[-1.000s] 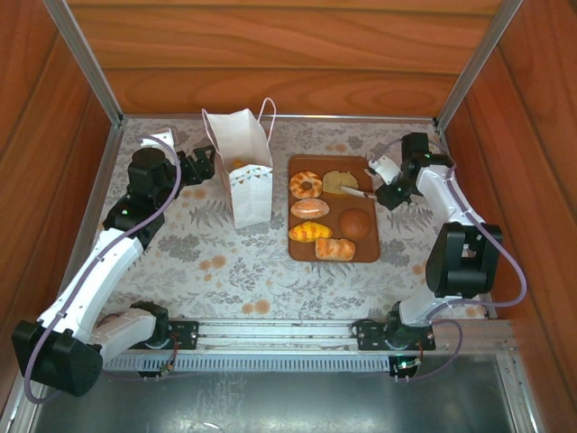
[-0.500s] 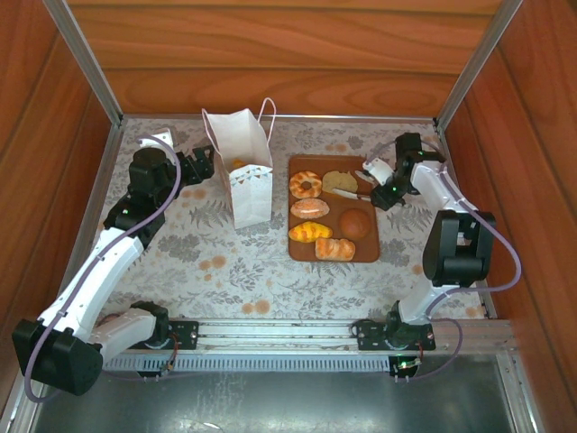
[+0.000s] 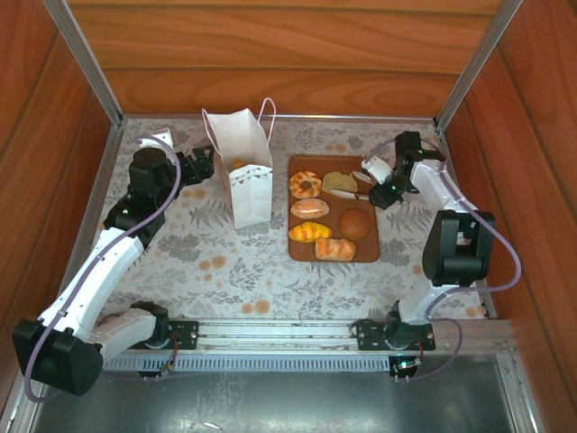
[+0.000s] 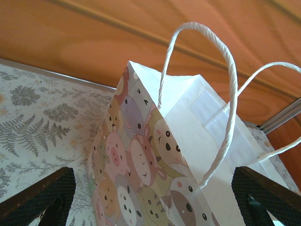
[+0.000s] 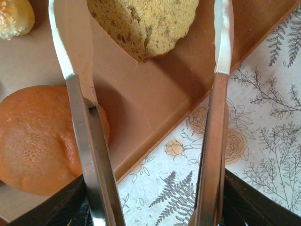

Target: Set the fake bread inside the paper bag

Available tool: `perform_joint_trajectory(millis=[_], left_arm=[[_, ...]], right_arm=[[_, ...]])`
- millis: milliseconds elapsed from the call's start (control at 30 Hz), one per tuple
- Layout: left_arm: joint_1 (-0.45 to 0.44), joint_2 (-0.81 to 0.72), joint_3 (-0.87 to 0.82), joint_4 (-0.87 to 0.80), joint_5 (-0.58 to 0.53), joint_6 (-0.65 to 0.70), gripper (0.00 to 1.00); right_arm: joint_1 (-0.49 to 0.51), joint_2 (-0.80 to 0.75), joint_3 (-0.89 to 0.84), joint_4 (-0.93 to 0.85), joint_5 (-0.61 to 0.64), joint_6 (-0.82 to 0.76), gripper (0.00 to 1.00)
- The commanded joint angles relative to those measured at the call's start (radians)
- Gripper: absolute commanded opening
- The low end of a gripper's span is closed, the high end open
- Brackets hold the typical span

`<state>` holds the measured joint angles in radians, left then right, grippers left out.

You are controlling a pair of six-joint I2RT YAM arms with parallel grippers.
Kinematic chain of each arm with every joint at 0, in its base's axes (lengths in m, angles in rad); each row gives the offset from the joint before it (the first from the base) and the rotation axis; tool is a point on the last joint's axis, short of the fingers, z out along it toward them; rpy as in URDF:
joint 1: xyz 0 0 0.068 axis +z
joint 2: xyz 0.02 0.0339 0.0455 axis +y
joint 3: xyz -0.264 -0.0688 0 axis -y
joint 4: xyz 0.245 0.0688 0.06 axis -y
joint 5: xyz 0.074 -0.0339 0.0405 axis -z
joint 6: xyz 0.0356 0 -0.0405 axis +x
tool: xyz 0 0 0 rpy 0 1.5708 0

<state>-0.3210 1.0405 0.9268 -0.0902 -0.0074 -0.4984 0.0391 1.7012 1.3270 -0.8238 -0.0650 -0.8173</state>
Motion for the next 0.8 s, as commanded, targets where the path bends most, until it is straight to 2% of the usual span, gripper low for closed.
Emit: perform_joint_trajectory(millis=[0, 200, 767], left_arm=[[0.001, -0.002, 0.019, 0.001, -0.012, -0.003, 0.91], [0.003, -0.002, 0.014, 0.006, -0.012, -0.008, 0.91], [0.003, -0.009, 0.011, -0.005, -0.017, -0.009, 0.91]], right_arm=[[-0.005, -0.072, -0.001, -0.025, -0.066, -0.046, 0.66], [-0.023, -0.096, -0.014, -0.031, -0.091, -0.039, 0.66], [-0.03, -0.059, -0.039, -0.052, -0.035, -0.049, 0.68]])
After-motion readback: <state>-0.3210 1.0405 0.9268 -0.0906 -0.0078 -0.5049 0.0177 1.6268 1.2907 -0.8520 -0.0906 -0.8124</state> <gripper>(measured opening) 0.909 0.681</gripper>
